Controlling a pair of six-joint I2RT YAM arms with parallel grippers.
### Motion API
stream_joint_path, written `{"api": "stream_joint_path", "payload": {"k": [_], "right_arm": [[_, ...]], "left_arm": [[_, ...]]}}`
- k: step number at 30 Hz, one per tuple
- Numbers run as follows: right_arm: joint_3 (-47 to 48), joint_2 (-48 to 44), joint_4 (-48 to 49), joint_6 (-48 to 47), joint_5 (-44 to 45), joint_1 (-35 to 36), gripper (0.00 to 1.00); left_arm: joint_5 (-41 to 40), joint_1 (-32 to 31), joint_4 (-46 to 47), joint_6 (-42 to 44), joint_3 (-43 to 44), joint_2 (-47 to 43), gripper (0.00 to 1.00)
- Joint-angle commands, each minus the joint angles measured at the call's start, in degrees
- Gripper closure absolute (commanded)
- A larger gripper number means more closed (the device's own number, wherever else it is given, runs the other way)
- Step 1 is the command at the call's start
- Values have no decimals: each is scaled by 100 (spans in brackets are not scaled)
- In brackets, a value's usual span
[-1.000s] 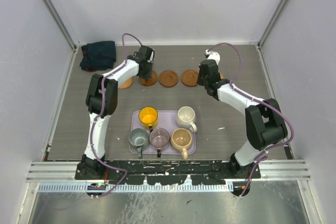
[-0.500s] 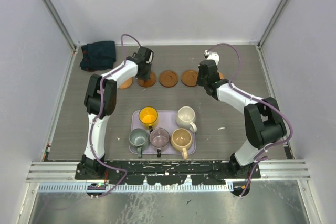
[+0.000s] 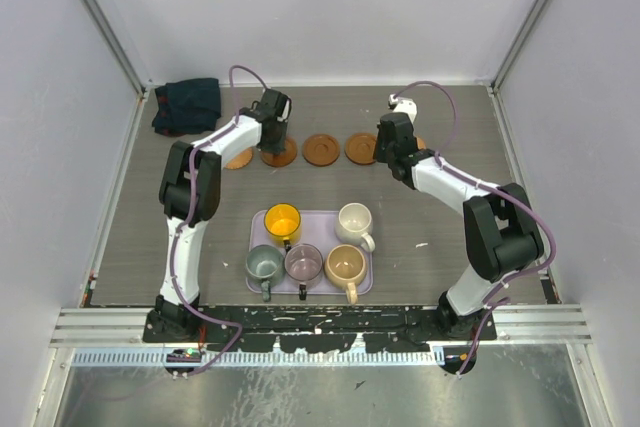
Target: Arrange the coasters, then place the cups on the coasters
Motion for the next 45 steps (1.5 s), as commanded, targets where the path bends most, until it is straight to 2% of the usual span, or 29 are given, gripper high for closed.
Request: {"api": "stream_joint_path", "payload": {"k": [1,16,25,30,34,38,45], "right_arm": [[234,0,147,90,-3,26,99],[193,-19,157,100,-4,21,99],[232,107,312,-76,111,26,99],[316,220,403,-211,74,27,99],[319,190,427,-226,55,22,99],[262,73,333,-204,42,39,99],[-302,-512,226,-145,94,237,99]], "left_arm": [[-184,65,-383,-1,-200,-96,100],[-289,93,-354,22,-332,-150,100],[-297,145,213,83,-1,-128,100],[-139,154,562,146,487,-323,91],[18,154,784,223,561,-771,86],[113,154,948,314,43,-1411,84],[52,145,1107,46,-2082,-2501,84]]}}
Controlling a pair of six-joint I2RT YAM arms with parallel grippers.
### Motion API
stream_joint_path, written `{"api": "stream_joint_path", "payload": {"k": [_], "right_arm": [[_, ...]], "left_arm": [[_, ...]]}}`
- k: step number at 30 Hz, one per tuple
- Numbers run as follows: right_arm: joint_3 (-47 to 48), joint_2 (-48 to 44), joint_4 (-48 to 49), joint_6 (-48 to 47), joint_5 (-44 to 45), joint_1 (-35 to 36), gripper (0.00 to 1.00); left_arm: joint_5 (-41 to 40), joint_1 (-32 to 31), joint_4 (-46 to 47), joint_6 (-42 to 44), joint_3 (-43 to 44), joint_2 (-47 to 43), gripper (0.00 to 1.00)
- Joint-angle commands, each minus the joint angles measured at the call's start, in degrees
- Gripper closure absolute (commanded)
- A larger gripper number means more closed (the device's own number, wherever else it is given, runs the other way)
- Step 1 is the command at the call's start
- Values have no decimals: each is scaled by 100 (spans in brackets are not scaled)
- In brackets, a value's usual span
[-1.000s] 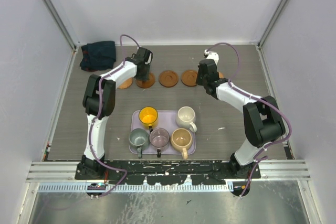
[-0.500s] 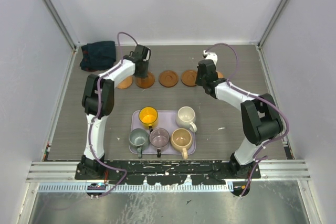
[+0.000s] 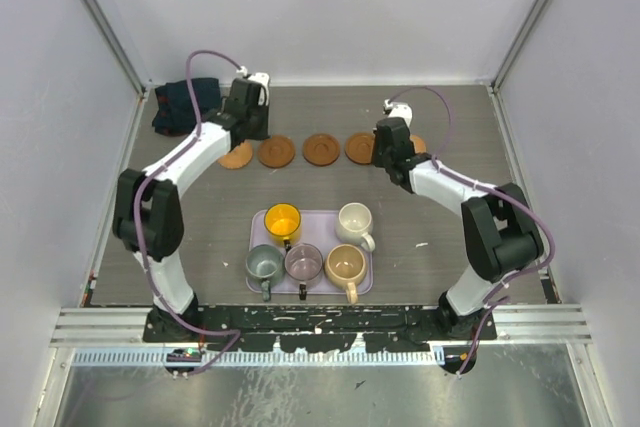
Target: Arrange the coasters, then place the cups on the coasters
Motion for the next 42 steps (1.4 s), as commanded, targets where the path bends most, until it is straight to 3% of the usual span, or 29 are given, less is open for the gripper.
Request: {"api": "stream_joint_path", "payload": {"k": [1,6,8,9,11,15,20,24,36,42], "right_arm": [[-336,-751,90,42,92,172,99],[-732,-1337,-44,93,203,237,99],[-988,-1669,149,-9,206,252,94],[-1131,-1851,296,-51,224,252,81],[-1451,-2233,638,-115,325,253,41],[-1847,-2953,1153,-331,847,243,1],[-1959,-3415,1452,-452,1881,234,0],[-1814,-3459,944,-266,1991,236,0],[-1826,-4017,-493,-179,714,328,0],[-1788,-4398,-1838,41,461,793,10]], "left_arm": [[118,5,307,-264,-1310,-603,85],[384,-214,443,-426,-2300,-765,87],[185,-432,362,-401,-2435,-777,88],[86,-547,355,-429,-2517,-801,88],[-28,-736,389,-541,-2689,-895,88],[-19,-889,608,-803,-3037,-1118,87],[-103,-900,675,-832,-3057,-901,87],[-104,-912,510,-851,-2815,-579,89],[-425,-926,427,-1207,-2996,-497,89],[-467,-936,499,-1302,-3167,-808,89]]}}
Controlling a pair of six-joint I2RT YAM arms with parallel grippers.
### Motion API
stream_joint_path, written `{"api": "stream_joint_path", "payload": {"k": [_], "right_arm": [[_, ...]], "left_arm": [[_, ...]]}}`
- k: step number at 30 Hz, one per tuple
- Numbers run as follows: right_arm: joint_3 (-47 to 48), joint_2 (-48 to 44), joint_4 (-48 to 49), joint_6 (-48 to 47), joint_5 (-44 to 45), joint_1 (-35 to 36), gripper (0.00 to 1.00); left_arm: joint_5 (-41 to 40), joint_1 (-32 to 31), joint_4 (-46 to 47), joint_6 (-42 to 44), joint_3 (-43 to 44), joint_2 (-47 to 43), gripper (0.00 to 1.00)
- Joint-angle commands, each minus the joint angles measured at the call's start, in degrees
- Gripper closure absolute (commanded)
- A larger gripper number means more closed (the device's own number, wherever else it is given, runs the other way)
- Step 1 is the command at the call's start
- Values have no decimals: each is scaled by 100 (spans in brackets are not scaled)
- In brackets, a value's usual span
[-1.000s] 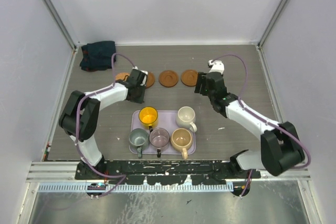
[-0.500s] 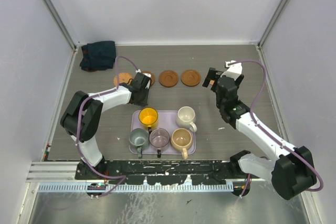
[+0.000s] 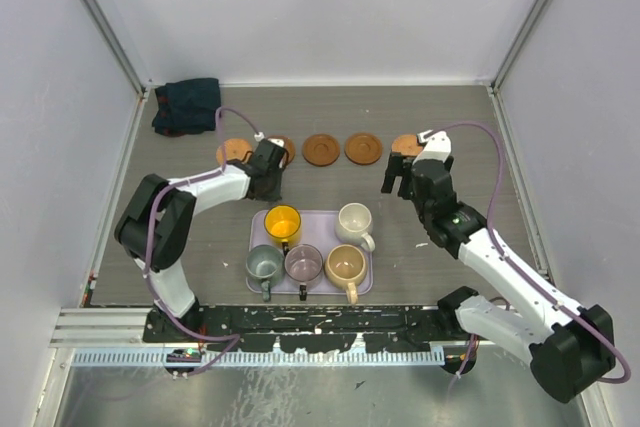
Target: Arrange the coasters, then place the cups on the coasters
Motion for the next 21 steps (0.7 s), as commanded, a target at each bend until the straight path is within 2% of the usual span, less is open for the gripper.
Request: {"api": "stream_joint_path", "payload": {"k": [1,7,13,21], "right_arm": [[192,-328,-1113,289,-418,364,11],[428,-481,-2126,416,-1013,862,16],[396,-431,-2433,410,-1927,1355,19],[240,-67,-2526,644,-1725,2097,28]], "left_arm": [[-247,-4,29,-158,-238,-294,89],[-499,-13,112,-260,-484,-1147,89],[-823,-13,134,-357,-830,-2162,87],[-1254,-22,-92,-260,-1268,-3491,87]]}}
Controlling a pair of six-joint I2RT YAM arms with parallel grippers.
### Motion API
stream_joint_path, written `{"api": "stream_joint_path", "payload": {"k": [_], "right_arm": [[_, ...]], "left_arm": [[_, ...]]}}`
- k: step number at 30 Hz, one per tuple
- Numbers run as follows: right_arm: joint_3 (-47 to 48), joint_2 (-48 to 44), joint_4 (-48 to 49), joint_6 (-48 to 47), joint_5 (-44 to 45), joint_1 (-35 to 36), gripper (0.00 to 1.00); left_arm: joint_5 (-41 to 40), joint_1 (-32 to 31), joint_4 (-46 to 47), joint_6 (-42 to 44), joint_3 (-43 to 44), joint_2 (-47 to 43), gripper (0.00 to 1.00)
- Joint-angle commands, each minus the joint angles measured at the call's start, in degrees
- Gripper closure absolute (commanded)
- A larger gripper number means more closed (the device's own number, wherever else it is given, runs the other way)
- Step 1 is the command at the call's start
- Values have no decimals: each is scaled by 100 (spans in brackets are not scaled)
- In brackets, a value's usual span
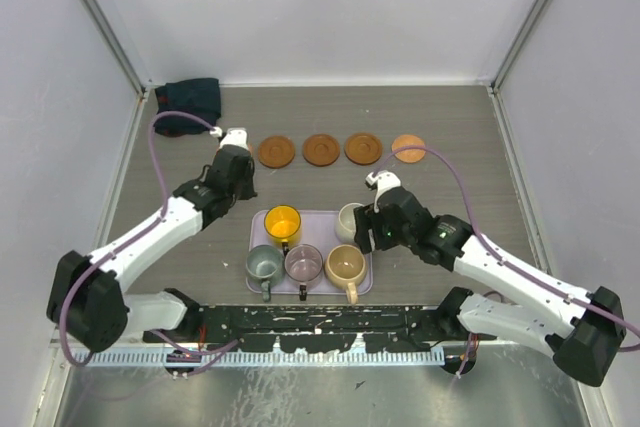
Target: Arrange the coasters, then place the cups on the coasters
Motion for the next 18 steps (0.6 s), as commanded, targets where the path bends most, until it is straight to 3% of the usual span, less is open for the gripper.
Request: {"api": "stream_joint_path", "payload": {"k": [1,6,11,18], "right_arm": [[59,114,-23,216,55,304,28],[17,314,47,299,109,351,41],[-98,367,210,389,666,376,41],[-24,512,356,413,1158,370,43]], "left_arm": [[-351,-17,-20,26,-208,-730,87],[-266,-17,210,179,-515,-1607,86],[12,-18,711,363,-945,-2290,77],[697,-17,713,621,-867,-2226,77]]}}
